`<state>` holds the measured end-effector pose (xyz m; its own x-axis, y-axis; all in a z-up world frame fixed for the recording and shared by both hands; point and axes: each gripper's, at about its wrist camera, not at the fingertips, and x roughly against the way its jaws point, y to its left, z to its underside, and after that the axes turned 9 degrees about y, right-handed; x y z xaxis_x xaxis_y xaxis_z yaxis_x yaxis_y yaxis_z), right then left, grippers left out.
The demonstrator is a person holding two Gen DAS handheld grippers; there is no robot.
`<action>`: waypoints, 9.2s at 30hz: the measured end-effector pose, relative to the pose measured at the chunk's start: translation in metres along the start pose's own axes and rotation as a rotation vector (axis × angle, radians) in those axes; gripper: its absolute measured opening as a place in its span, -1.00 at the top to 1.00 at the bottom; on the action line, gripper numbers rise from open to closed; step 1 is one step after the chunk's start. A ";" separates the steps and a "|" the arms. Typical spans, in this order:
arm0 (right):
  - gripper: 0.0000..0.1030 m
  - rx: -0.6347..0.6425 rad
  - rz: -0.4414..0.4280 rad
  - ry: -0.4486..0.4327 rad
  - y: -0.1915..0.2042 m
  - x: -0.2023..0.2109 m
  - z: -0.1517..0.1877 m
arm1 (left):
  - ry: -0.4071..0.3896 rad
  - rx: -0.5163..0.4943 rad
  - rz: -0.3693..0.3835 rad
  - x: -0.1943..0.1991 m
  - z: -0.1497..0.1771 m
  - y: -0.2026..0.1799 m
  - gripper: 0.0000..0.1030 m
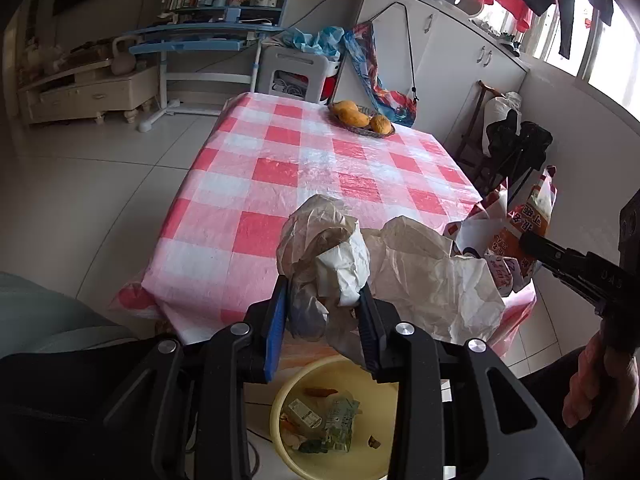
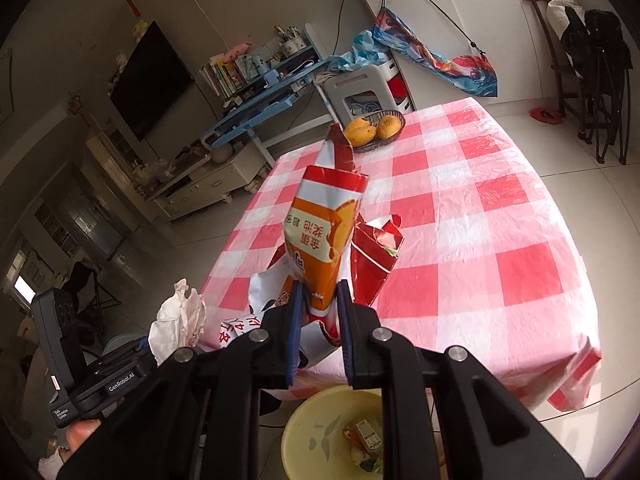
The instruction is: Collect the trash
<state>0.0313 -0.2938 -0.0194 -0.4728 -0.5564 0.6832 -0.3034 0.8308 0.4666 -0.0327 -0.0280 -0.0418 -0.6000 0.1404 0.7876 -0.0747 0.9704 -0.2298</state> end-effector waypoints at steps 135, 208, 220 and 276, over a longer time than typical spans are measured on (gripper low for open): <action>-0.57 0.177 0.303 -0.112 0.053 -0.006 0.066 | -0.061 -0.047 -0.222 0.014 0.027 -0.005 -0.86; -0.58 0.202 0.318 -0.107 0.055 -0.010 0.066 | -0.059 -0.072 -0.221 0.012 0.028 -0.010 -0.86; -0.58 0.205 0.320 -0.106 0.054 -0.010 0.066 | -0.058 -0.073 -0.221 0.012 0.028 -0.011 -0.86; -0.58 0.215 0.324 -0.100 0.055 -0.013 0.067 | -0.058 -0.075 -0.222 0.012 0.028 -0.012 -0.86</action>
<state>-0.0350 -0.2397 -0.0402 -0.6474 -0.2696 0.7129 -0.2866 0.9528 0.1001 -0.0609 -0.0436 -0.0456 -0.6201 -0.0874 0.7796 -0.1519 0.9884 -0.0100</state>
